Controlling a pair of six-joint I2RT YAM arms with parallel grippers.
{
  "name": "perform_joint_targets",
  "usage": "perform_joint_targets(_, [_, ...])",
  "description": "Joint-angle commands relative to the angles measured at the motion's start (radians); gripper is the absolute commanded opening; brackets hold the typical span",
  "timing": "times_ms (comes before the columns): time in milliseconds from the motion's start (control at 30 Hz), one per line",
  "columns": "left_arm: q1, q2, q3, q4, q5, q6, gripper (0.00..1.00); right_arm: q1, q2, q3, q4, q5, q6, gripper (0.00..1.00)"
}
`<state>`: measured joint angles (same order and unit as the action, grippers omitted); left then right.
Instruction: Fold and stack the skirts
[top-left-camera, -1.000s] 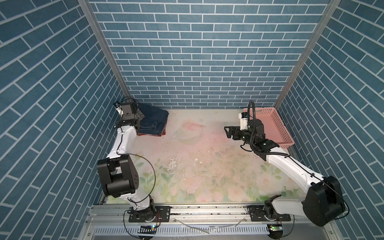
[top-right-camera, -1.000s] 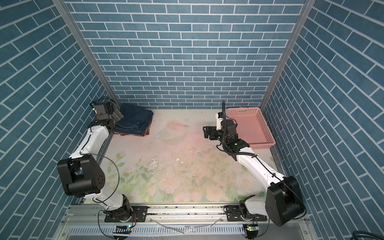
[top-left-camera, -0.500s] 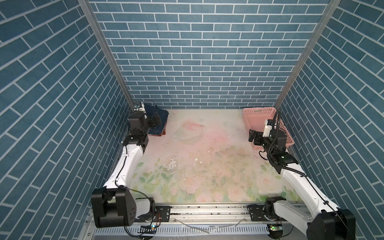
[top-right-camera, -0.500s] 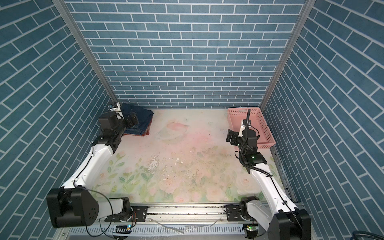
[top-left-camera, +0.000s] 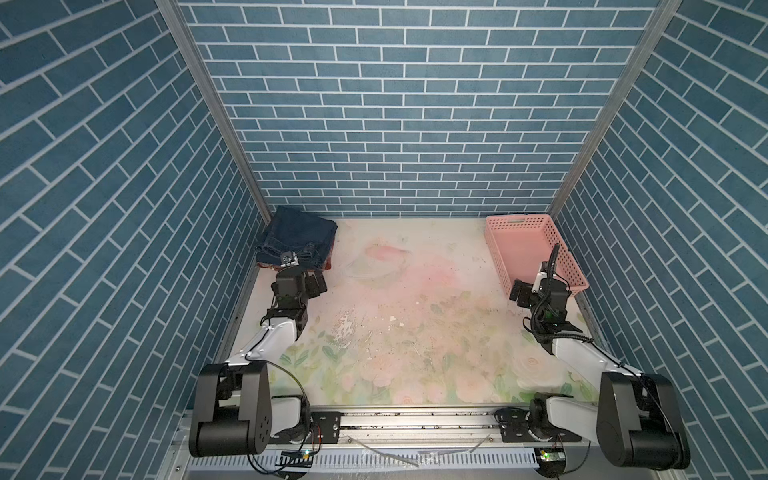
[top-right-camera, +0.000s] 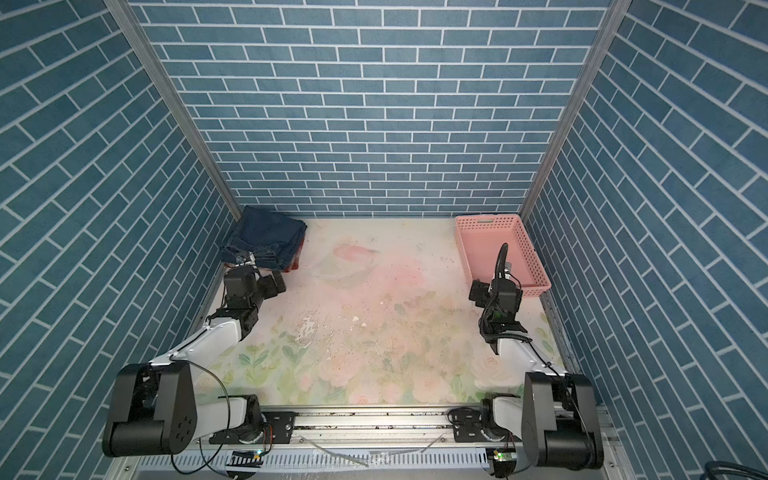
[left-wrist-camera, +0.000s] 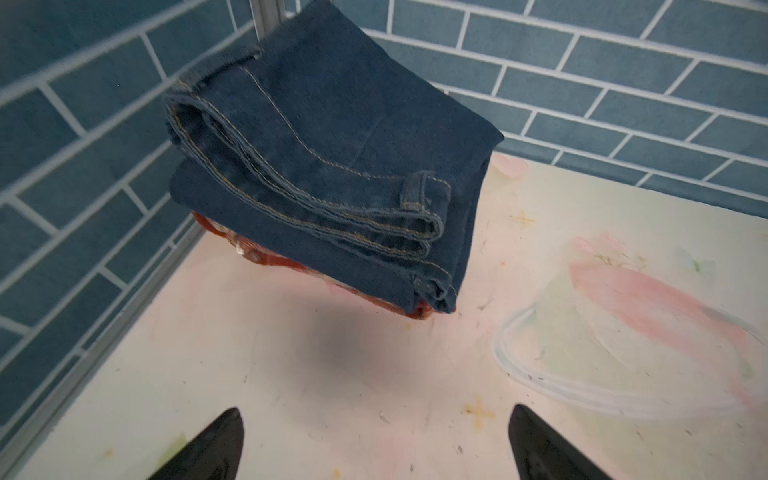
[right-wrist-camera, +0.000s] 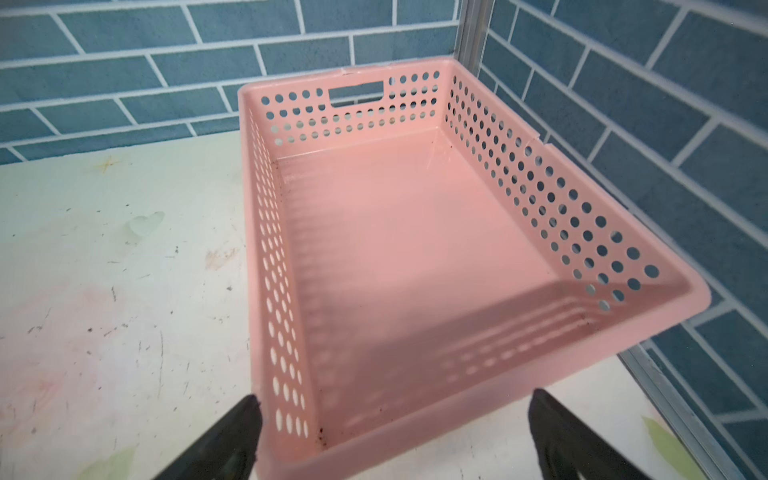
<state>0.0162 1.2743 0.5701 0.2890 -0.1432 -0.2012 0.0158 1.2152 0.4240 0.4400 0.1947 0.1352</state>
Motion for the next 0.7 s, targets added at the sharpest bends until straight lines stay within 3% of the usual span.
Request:
perform_joint_targets(0, [-0.005, 0.019, -0.052, 0.106, -0.071, 0.086, 1.0, -0.031, 0.043, -0.053, 0.148, 0.0, -0.034, 0.99])
perform_joint_targets(300, [-0.048, 0.134, -0.155, 0.41, -0.072, 0.209, 1.0, -0.112, 0.089, -0.161, 0.43, -0.092, 0.017, 0.99])
perform_joint_targets(467, [-0.079, 0.256, -0.203, 0.624, -0.071, 0.259, 1.0, -0.112, 0.218, -0.173, 0.594, -0.114, 0.005, 0.99])
perform_joint_targets(667, [-0.085, 0.255, -0.218, 0.646, -0.077, 0.266, 1.0, -0.112, 0.298, -0.151, 0.614, -0.143, -0.004, 0.99])
